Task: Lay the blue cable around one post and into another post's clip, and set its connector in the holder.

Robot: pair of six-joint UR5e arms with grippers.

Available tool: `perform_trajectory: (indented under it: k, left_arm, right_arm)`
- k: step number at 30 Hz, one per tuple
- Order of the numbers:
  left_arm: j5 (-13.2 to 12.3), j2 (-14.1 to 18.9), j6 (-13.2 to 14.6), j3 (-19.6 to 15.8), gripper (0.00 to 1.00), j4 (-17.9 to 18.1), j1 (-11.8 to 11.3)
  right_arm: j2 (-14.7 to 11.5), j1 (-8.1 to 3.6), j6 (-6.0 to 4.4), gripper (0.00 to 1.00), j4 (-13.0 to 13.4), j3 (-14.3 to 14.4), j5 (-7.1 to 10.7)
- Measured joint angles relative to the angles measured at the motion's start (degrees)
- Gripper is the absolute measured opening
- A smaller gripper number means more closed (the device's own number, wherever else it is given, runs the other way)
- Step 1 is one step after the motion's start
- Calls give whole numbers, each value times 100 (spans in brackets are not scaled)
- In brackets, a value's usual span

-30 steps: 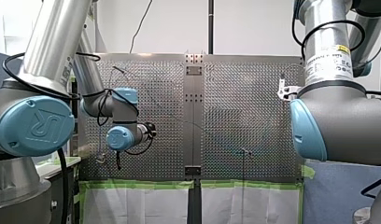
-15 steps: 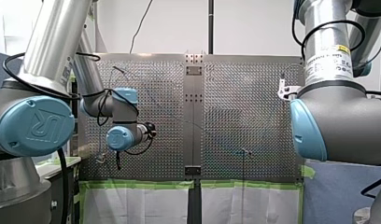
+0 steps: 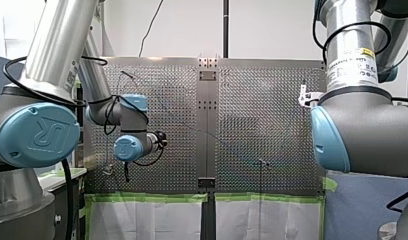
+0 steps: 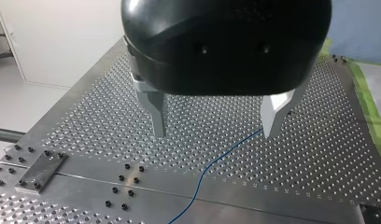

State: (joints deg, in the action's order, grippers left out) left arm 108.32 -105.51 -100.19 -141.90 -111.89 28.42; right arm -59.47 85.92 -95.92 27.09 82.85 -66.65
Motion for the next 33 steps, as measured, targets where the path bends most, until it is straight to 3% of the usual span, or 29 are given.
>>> perform_trajectory:
  k: [14, 27, 33]
  left_arm:
    - [0, -1, 0, 3, 100, 0, -10]
    - [0, 0, 0, 1, 100, -10, -23]
    - [0, 0, 0, 1, 100, -35, -24]
  right_arm:
    - [0, -22, -12, 99, -80, 0, -466]
    - [-3, -94, -155, 99, -458, 60, -1206]
    - [-106, -105, -272, 99, -400, 306, -1534]
